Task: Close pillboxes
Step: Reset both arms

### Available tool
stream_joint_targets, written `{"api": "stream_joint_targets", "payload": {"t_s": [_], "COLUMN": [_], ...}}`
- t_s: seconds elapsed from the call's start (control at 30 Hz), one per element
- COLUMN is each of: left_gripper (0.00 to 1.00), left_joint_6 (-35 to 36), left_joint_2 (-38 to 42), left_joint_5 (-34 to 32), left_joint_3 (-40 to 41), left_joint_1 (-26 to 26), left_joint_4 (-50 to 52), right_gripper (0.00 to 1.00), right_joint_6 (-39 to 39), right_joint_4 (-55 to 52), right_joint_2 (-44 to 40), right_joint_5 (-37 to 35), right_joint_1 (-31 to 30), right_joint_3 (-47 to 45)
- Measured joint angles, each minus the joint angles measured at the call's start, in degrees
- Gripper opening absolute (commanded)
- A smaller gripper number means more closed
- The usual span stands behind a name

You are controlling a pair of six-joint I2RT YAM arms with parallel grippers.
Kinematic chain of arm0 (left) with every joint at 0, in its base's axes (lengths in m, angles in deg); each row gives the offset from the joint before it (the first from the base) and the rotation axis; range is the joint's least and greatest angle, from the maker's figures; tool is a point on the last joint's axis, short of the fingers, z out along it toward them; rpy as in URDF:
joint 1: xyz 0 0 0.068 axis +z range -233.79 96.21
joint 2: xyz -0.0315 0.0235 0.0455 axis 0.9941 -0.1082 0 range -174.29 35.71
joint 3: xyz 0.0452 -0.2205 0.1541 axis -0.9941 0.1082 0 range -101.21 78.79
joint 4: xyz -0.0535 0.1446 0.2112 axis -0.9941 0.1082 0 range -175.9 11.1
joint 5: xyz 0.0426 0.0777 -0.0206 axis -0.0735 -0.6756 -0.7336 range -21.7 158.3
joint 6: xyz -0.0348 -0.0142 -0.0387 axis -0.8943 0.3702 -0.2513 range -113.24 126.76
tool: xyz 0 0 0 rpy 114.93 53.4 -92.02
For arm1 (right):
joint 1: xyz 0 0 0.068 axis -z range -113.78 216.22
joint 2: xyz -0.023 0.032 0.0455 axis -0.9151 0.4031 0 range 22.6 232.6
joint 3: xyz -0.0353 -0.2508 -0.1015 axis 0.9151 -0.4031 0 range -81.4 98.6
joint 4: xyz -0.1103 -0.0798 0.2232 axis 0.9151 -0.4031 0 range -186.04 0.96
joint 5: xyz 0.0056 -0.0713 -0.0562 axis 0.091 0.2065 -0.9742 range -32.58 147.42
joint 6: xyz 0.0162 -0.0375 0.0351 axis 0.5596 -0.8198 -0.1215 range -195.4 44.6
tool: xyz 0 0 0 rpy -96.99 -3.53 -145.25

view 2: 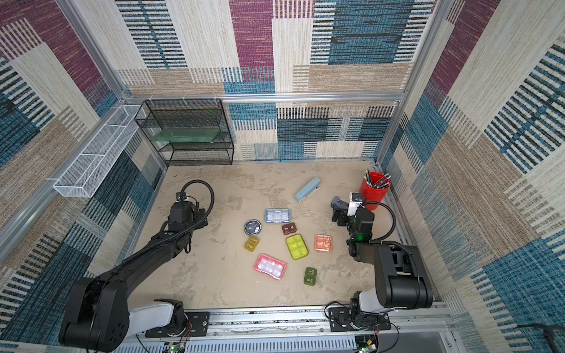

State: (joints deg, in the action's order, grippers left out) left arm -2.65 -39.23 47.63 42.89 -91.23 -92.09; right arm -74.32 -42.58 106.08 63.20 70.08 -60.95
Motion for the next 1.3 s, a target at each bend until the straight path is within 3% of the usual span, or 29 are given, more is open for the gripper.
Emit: {"api": "stream_joint_targets", "payload": {"t_s": [0.23,0.43,0.5,0.73,1.3], "left_gripper": [0.90,0.90,0.99,1.00,1.00], "left_joint_6": [7.8,8.7,8.7,8.7,8.7], "left_joint_2": [-7.3,-8.9,-10.8,-12.4,-12.7], "left_joint_5": [6.5,14.9,17.1,20.8,21.1], "left_joint_3": [5.0,11.2,11.8,9.5,9.2], "left_joint_1": [2.8,8.5,9.3,9.3,9.4], "left_joint_4": [-13.5,-27.4,-29.9,-32.2,-32.5], "right_gripper": [0.95,0.95,0.95,0.95,0.95], "right_joint_6": [-0.1,-0.1,-0.1,-0.1,-0.1], "right_joint_4": [8.1,10.8,10.8,10.7,10.7], "right_joint_2": [0.2,0.4,0.6,0.9,0.9], "right_joint_5": [-0.3,-0.4,-0.4,-2.0,-3.0], "right_joint_1": [-0.5,-0.4,-0.6,-1.6,-1.6], "right_joint_3": [-4.3,-4.3,-4.0,-3.2,-3.2]}}
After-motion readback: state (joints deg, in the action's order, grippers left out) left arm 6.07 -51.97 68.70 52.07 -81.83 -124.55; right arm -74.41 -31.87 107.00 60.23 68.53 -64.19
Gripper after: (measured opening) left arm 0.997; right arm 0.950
